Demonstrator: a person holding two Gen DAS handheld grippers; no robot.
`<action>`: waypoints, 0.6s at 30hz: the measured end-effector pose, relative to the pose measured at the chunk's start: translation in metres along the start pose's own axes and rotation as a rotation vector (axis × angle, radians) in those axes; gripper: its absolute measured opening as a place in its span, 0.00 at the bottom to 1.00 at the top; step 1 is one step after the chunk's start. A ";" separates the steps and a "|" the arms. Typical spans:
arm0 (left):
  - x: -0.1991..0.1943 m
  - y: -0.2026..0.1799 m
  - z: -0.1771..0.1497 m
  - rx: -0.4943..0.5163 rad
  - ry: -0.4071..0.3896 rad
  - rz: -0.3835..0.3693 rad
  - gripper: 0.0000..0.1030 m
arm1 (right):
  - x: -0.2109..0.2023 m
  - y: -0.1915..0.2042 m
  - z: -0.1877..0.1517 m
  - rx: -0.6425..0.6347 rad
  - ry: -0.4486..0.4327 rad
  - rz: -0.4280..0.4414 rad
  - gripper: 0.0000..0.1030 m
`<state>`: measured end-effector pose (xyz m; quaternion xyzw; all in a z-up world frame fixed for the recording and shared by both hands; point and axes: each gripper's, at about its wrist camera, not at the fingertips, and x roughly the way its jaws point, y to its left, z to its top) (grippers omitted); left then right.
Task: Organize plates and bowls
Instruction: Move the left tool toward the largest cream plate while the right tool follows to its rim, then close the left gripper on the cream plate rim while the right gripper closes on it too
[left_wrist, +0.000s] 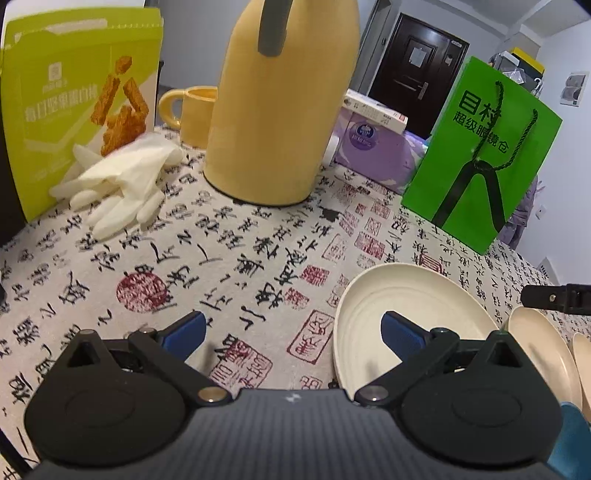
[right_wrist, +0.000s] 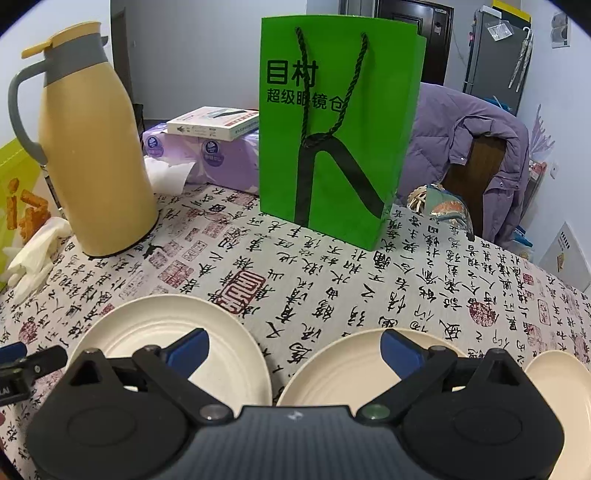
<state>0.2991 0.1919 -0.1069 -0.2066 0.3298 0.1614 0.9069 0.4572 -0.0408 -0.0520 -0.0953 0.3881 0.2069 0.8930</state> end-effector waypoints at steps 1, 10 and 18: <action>0.001 0.001 0.000 -0.006 0.006 -0.002 1.00 | 0.003 -0.001 0.000 0.004 0.005 0.000 0.96; 0.003 0.002 -0.001 -0.006 0.023 0.000 0.98 | 0.014 0.008 -0.004 -0.012 0.031 0.031 0.87; 0.007 0.002 -0.003 -0.010 0.051 -0.021 0.86 | 0.017 0.012 -0.006 -0.054 0.048 0.007 0.86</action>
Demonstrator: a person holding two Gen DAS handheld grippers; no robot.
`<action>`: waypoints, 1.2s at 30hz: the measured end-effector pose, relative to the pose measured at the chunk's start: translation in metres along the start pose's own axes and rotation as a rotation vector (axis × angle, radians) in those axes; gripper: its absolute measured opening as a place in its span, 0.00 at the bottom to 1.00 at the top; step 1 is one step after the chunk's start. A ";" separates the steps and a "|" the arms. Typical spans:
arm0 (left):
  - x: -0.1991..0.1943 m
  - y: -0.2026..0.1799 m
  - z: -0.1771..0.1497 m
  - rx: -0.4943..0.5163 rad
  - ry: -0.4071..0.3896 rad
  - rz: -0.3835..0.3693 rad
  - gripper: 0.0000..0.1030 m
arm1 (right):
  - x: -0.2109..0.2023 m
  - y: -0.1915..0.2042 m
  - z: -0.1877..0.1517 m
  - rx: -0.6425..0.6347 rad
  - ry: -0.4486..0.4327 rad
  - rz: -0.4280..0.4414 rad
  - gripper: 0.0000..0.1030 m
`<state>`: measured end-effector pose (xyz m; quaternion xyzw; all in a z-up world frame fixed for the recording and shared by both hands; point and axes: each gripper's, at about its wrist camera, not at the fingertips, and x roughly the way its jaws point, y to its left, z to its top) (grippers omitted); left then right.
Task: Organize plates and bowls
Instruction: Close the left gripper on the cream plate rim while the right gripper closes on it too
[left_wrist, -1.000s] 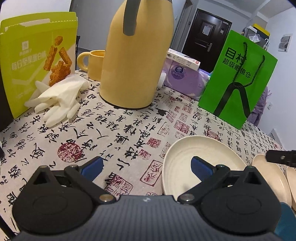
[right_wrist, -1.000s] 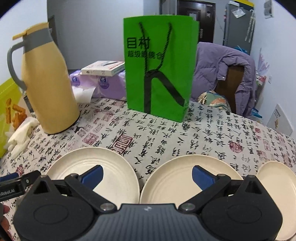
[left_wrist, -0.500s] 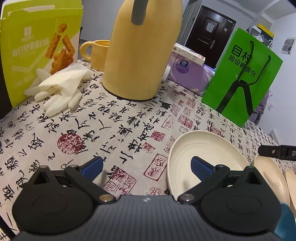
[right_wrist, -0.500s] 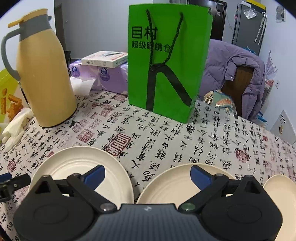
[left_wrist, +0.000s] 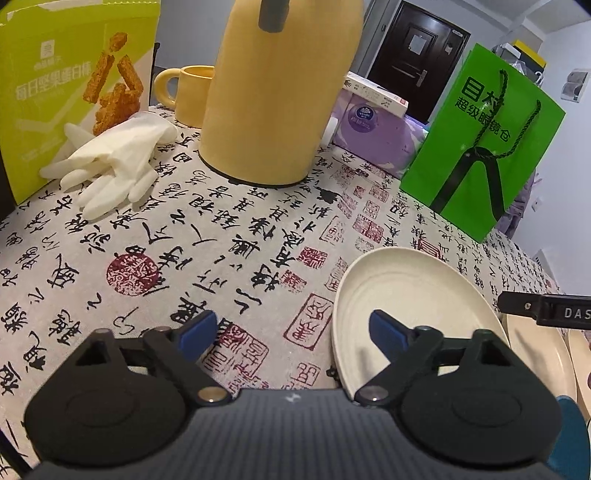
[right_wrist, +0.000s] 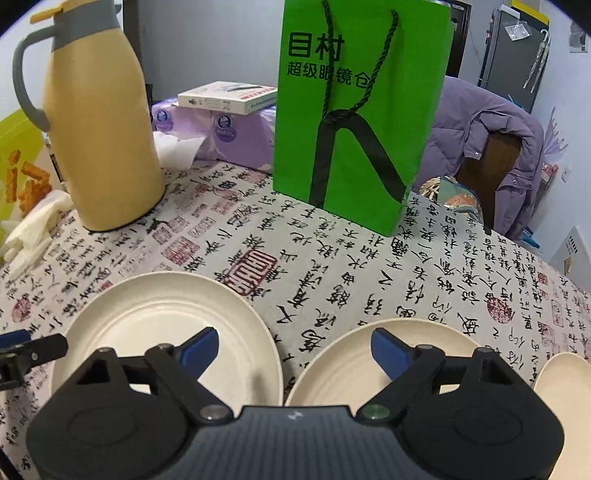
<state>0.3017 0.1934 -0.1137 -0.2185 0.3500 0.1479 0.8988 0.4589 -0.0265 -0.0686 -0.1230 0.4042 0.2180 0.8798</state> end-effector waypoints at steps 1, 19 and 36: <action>0.000 0.000 0.000 -0.002 0.002 -0.006 0.85 | 0.000 0.000 0.000 0.000 0.000 0.000 0.86; 0.007 -0.008 -0.006 0.030 0.059 -0.082 0.47 | 0.023 0.011 -0.001 -0.097 0.057 0.086 0.27; 0.009 -0.011 -0.011 0.022 0.123 -0.173 0.26 | 0.034 0.010 -0.005 -0.085 0.142 0.099 0.19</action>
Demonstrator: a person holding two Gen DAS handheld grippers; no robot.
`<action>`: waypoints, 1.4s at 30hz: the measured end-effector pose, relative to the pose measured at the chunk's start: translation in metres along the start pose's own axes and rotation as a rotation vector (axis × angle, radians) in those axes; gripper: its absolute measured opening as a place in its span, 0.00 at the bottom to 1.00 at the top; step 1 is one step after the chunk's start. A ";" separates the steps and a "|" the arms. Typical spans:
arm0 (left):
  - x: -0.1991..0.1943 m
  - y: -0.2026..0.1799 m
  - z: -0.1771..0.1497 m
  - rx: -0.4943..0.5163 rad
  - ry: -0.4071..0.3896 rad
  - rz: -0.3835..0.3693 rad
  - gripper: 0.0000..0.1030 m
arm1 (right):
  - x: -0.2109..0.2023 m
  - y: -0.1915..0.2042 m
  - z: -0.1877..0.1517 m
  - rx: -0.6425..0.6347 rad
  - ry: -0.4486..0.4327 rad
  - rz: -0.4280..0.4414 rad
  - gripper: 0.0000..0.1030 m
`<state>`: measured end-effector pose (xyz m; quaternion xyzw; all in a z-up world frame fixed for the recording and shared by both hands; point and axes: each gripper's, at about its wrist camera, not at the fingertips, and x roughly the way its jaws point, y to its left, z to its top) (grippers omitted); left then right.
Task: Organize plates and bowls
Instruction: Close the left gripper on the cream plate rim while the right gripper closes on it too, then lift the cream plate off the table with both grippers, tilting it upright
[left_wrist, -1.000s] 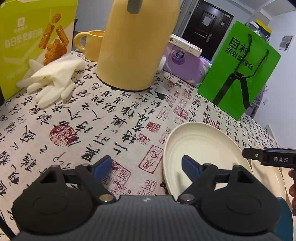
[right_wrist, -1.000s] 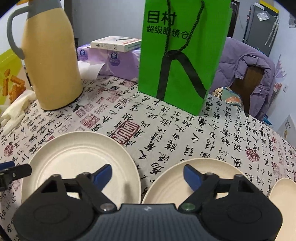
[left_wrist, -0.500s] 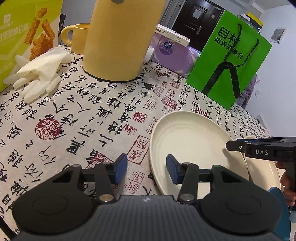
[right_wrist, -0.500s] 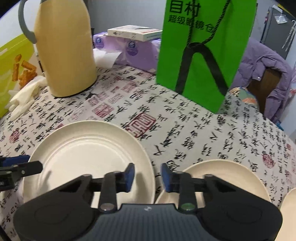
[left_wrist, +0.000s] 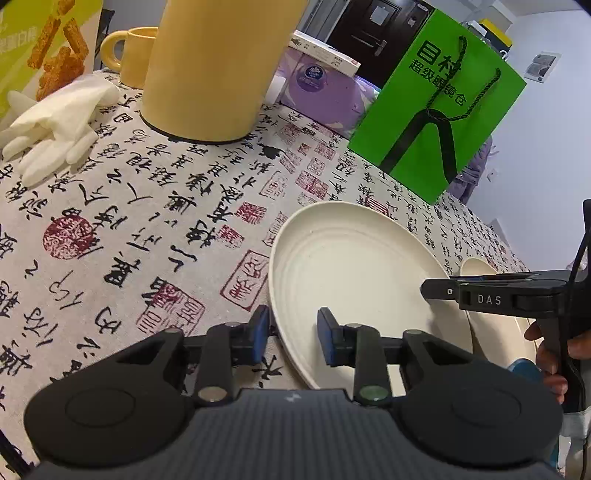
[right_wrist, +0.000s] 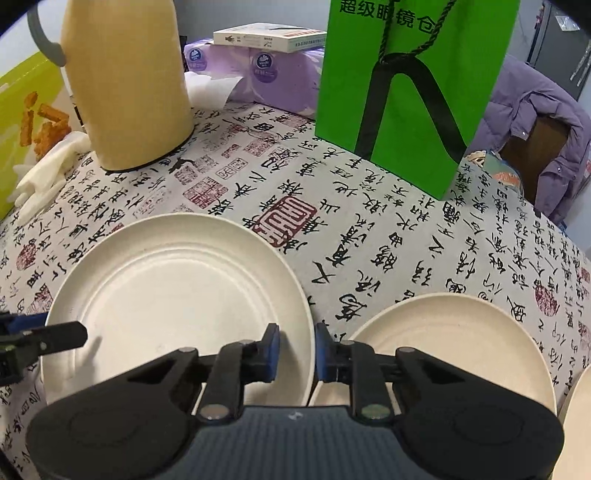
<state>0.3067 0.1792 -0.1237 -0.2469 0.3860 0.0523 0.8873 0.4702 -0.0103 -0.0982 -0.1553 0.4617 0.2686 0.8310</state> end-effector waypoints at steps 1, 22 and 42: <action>0.000 0.000 0.000 -0.003 -0.001 0.001 0.25 | 0.000 0.001 0.000 0.000 -0.001 -0.003 0.19; -0.007 0.001 0.001 -0.008 -0.052 0.087 0.21 | -0.020 0.012 -0.001 0.012 -0.121 0.000 0.08; -0.032 0.001 0.004 -0.019 -0.156 0.103 0.21 | -0.054 0.025 -0.005 0.013 -0.254 0.004 0.07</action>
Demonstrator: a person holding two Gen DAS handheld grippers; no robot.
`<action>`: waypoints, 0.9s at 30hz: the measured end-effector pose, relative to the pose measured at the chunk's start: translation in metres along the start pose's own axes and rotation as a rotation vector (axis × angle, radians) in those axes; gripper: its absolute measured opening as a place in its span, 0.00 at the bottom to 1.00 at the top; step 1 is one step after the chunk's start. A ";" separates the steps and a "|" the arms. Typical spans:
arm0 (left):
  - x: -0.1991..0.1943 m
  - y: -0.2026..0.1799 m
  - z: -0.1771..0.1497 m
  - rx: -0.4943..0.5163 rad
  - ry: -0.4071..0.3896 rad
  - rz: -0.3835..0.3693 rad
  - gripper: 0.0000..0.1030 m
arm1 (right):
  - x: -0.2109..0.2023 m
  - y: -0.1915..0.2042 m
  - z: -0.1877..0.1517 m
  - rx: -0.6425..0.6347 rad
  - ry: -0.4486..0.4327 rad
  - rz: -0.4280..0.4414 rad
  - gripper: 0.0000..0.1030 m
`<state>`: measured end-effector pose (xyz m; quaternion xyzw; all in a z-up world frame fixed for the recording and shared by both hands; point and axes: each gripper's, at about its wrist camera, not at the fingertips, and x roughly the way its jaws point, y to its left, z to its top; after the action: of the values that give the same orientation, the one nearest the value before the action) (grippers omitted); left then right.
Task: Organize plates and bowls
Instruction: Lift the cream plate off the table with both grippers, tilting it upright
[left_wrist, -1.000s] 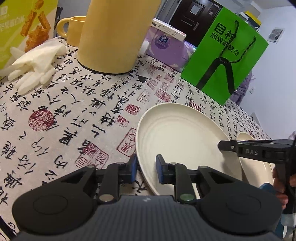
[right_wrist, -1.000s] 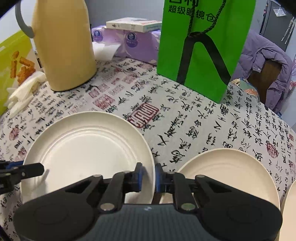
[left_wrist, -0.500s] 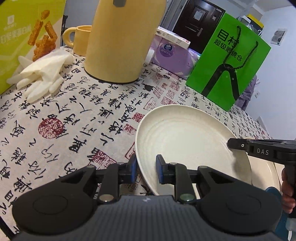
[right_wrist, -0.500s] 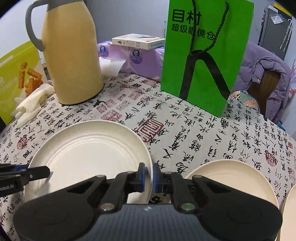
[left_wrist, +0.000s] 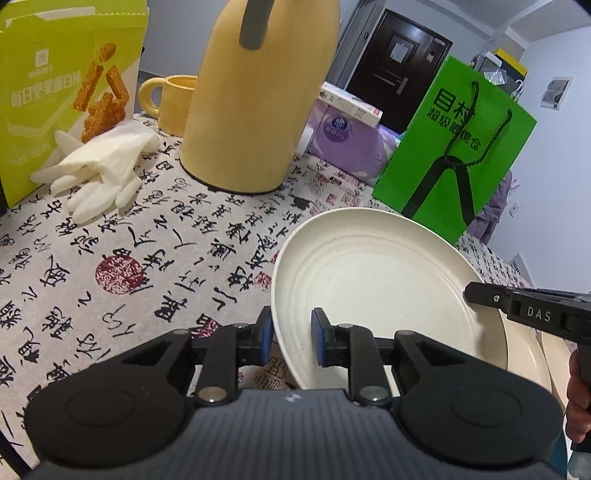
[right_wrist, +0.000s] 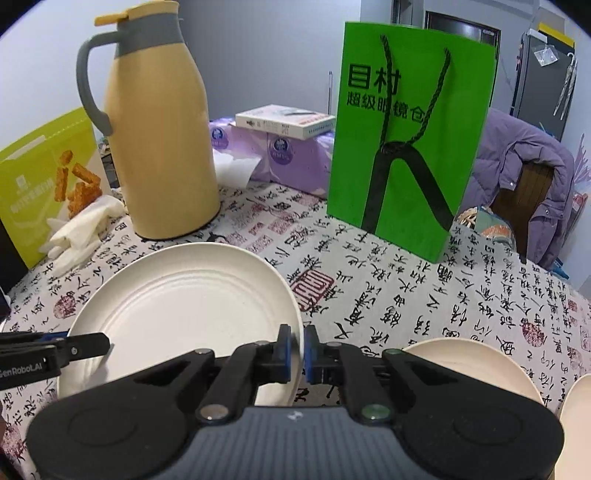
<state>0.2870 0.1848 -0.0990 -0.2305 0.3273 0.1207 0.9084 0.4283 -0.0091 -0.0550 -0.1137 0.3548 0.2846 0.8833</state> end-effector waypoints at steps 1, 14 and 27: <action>-0.002 0.000 0.001 -0.002 -0.006 0.000 0.21 | -0.002 0.000 0.000 0.002 -0.005 0.001 0.07; -0.026 -0.004 0.005 0.006 -0.054 0.000 0.21 | -0.027 0.007 -0.005 0.024 -0.055 -0.003 0.07; -0.051 -0.008 0.011 0.018 -0.101 -0.014 0.21 | -0.059 0.015 -0.005 0.061 -0.111 -0.017 0.06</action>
<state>0.2570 0.1798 -0.0556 -0.2183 0.2805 0.1231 0.9266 0.3821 -0.0240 -0.0181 -0.0739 0.3127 0.2718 0.9071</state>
